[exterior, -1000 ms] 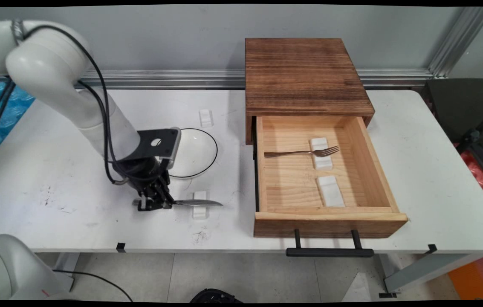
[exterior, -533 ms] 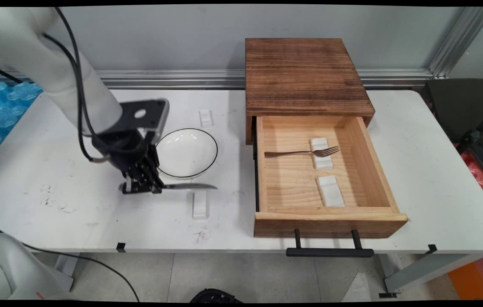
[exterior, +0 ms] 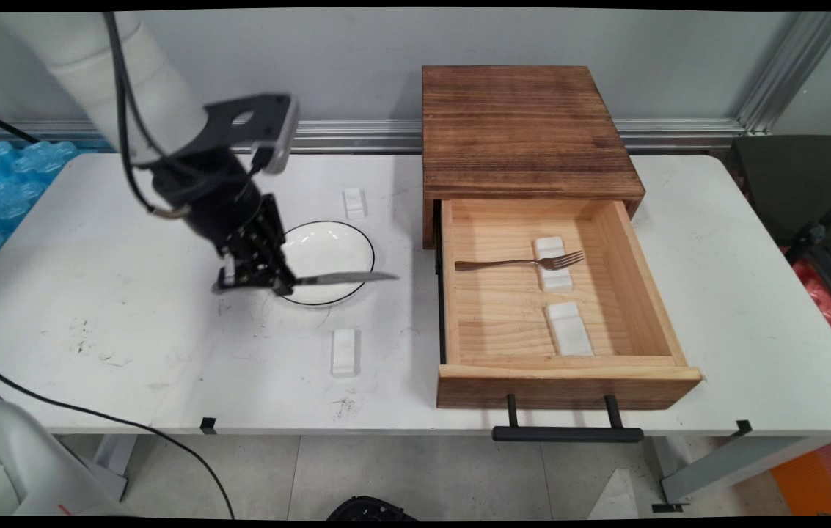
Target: Place the picked object into the drawer
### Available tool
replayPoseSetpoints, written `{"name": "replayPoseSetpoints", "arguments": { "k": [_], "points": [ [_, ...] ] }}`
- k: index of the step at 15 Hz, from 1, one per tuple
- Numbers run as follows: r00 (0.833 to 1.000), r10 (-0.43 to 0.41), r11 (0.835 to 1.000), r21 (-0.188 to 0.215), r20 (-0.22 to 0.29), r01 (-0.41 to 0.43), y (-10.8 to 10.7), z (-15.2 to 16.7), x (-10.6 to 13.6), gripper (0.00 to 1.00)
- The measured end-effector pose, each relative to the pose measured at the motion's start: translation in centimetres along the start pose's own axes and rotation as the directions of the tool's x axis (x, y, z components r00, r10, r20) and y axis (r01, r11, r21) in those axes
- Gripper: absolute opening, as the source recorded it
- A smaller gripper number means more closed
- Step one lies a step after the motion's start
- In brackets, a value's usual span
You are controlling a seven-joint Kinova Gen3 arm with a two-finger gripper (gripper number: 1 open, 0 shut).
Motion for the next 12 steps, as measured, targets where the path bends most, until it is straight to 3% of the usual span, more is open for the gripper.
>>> {"name": "replayPoseSetpoints", "arguments": {
  "k": [6, 12],
  "points": [
    [0.996, -0.030, 1.000, -0.007, -0.081, 0.029, -1.3, -2.2, 5.4, 0.00],
    [0.989, -0.040, 0.999, -0.013, -0.140, 0.038, -3.0, -2.3, 11.8, 0.00]
  ]
}}
